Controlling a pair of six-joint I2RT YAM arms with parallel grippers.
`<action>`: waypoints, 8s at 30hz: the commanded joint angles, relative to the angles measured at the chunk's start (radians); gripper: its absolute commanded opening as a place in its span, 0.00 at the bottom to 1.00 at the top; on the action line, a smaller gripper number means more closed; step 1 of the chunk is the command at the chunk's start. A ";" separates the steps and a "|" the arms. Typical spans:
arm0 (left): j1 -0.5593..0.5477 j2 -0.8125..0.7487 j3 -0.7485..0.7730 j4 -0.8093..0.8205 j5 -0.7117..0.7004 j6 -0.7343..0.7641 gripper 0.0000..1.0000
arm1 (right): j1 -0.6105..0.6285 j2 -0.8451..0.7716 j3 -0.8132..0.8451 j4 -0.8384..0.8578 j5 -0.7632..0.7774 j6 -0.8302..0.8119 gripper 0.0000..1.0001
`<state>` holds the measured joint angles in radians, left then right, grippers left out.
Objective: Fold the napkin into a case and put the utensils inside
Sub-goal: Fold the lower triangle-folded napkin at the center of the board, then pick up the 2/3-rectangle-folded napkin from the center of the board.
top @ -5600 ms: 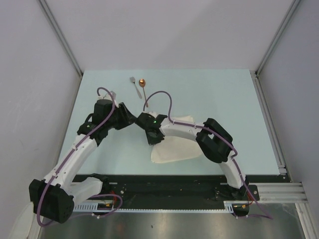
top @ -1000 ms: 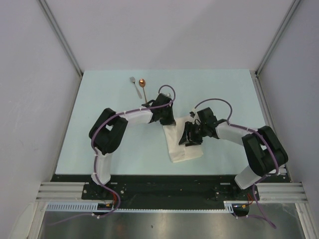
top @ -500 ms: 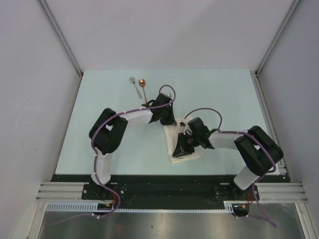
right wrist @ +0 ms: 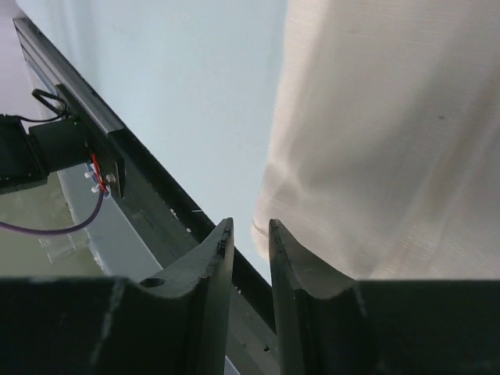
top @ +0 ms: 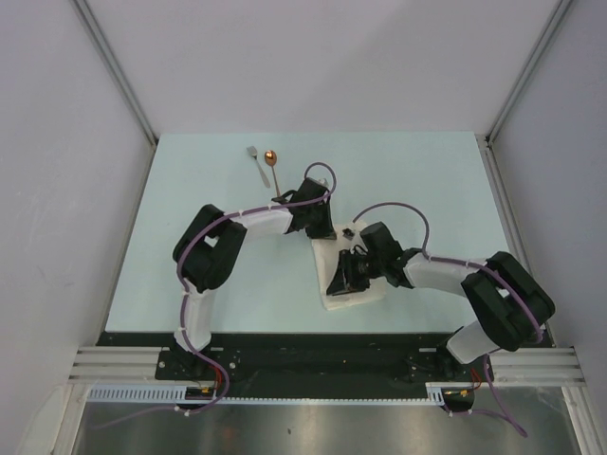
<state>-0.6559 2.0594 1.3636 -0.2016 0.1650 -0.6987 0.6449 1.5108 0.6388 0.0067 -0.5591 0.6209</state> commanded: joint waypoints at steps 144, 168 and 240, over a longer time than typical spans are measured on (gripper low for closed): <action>-0.077 -0.064 0.040 -0.099 -0.315 0.067 0.00 | -0.333 0.623 0.585 0.092 -0.206 0.014 0.13; -0.060 -0.340 -0.092 -0.104 -0.381 0.126 0.45 | -0.288 0.482 0.641 -0.158 -0.116 -0.108 0.16; -0.548 -0.266 -0.122 -0.093 -0.438 -0.061 0.04 | -0.555 0.000 0.030 0.050 -0.124 -0.029 0.90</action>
<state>-1.2160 1.8973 1.3247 -0.4572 -0.3733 -0.7345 0.0200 1.4158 0.5953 -0.1337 -0.6209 0.5571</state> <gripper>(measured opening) 0.053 0.898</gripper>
